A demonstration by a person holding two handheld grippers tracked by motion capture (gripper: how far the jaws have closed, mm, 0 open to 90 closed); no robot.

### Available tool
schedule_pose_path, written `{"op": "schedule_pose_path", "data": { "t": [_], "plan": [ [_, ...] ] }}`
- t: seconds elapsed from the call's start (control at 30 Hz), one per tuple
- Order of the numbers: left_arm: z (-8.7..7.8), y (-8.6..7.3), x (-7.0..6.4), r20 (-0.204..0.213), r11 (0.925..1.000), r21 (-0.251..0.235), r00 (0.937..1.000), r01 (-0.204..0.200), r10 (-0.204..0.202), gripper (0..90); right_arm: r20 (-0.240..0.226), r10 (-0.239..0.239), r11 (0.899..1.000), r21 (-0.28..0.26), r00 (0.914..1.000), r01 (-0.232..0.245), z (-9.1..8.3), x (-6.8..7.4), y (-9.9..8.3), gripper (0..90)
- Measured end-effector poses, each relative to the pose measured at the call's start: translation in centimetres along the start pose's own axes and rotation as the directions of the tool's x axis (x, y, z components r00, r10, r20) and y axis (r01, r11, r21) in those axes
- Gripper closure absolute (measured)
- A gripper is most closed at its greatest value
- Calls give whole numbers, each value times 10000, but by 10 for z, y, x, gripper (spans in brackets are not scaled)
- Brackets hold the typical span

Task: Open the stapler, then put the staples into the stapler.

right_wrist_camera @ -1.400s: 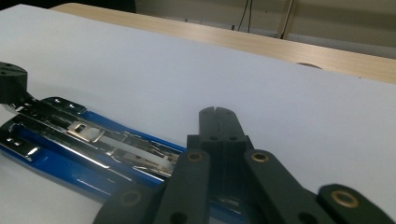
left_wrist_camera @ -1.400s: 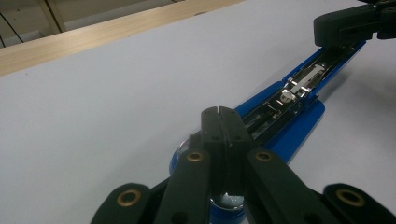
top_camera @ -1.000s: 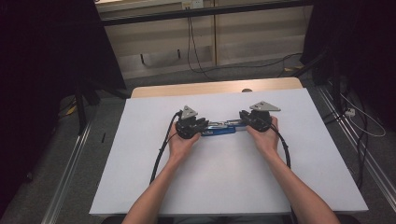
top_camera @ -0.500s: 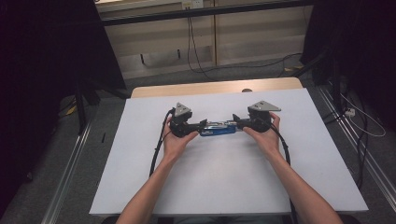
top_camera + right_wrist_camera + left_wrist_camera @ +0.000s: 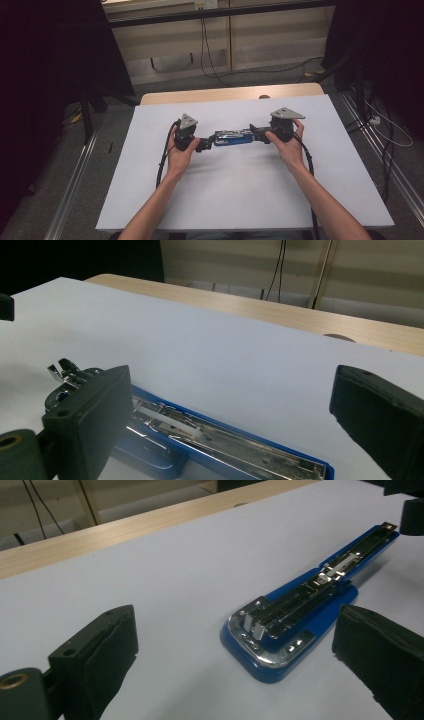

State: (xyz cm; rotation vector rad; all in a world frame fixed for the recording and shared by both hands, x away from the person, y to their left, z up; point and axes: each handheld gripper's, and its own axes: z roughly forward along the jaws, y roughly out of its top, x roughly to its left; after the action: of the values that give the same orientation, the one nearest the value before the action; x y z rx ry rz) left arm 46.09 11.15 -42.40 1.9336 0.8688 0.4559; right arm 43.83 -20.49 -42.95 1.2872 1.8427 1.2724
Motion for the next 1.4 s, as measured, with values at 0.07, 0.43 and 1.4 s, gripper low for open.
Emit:
{"op": "schedule_pose_path", "data": {
  "t": [0.07, 0.43, 1.4],
  "plan": [
    [-3, 0, 0, -123, 9998, -148, 9998, 131, -133, 47, 53, -46, 10000, -29, 10000, 46, -2, 0, 1, 34],
    [-27, -11, 3, -314, 9985, -475, 9991, 286, -301, 53, 25, 125, 9999, -9, 9999, -125, -14, -7, 0, 49],
    [-89, -32, 8, -1160, 9933, -1081, 9919, 398, -524, 42, 27, -15, 10000, 95, 10000, 15, -58, -23, -15, 60]
  ]
}}
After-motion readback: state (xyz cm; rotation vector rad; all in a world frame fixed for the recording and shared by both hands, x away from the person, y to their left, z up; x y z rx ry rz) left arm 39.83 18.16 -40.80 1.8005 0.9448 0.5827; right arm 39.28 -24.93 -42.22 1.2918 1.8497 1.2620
